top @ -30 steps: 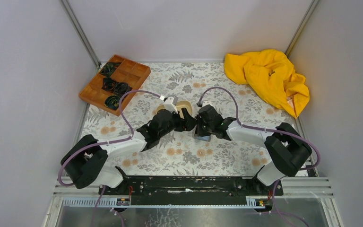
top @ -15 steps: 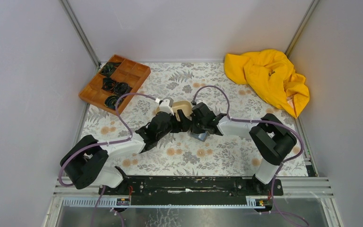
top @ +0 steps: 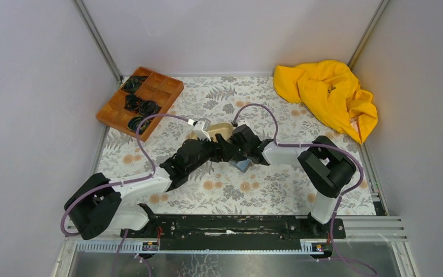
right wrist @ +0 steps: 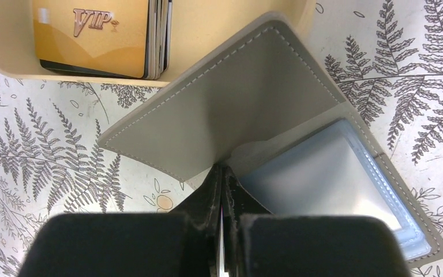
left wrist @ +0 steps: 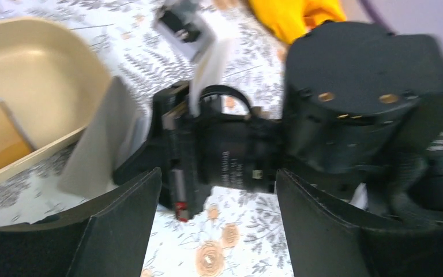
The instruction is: Take the credit cards out of the card holder
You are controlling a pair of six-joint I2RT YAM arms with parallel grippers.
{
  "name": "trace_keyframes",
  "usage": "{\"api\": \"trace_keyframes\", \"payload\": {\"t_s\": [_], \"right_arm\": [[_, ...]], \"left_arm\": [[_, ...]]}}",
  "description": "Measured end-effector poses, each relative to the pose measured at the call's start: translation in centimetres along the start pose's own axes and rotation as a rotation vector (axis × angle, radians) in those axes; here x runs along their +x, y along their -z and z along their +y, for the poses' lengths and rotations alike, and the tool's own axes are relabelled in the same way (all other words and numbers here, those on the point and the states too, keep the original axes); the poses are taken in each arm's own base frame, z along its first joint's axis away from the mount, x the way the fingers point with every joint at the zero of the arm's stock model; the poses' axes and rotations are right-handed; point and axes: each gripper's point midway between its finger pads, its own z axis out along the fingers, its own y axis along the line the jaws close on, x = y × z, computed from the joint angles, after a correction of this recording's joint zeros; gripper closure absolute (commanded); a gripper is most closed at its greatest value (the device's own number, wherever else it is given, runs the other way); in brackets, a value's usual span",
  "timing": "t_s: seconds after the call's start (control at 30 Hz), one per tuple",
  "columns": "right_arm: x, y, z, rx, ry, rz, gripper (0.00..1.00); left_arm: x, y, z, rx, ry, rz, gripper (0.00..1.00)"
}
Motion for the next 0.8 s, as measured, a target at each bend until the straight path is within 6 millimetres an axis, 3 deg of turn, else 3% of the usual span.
{"api": "trace_keyframes", "payload": {"t_s": [0.13, 0.43, 0.67, 0.8], "right_arm": [[0.1, 0.0, 0.0, -0.022, -0.01, -0.032, 1.0], [0.8, 1.1, -1.0, -0.059, -0.074, -0.07, 1.0], [2.6, 2.7, -1.8, -0.066, -0.084, -0.073, 1.0], [4.2, 4.0, -1.8, -0.08, -0.071, -0.056, 1.0]], "left_arm": [[-0.1, -0.1, -2.3, 0.111, 0.0, 0.006, 0.2], [2.5, -2.6, -3.1, 0.18, 0.039, 0.108, 0.2], [3.5, -2.7, -4.5, 0.239, 0.057, 0.139, 0.22], [3.7, -2.4, -2.9, 0.208, 0.073, 0.125, 0.22]]}}
